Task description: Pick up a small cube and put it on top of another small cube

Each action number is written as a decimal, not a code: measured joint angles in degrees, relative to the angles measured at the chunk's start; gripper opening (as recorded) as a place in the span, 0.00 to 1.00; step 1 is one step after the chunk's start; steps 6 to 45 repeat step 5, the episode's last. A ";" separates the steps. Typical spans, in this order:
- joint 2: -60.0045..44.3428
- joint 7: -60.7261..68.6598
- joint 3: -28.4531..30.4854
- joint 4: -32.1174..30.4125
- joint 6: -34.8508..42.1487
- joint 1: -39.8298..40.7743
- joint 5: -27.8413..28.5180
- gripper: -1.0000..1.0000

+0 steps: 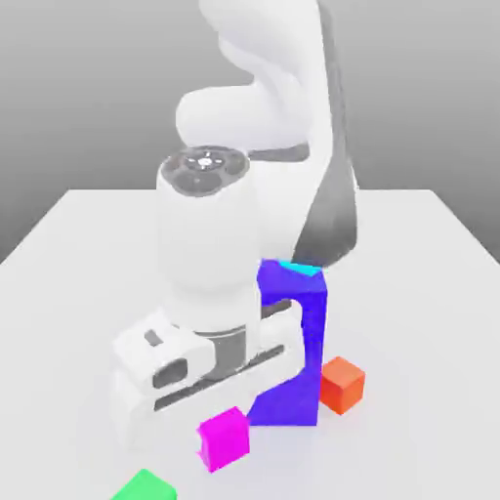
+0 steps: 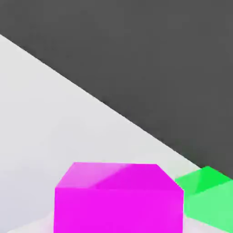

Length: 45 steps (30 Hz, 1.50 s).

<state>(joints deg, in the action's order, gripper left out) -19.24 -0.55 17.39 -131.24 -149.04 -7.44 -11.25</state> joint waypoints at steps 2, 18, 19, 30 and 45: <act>-3.86 1.30 -1.18 1.05 -2.68 2.13 -2.22 1.00; -3.86 1.30 -1.18 1.05 -2.68 2.13 -2.22 1.00; -3.86 1.30 -1.18 1.05 -2.68 2.13 -2.22 1.00; -3.86 1.30 -1.18 1.05 -2.68 2.13 -2.22 1.00; -3.86 1.30 -1.18 1.05 -2.68 2.13 -2.22 1.00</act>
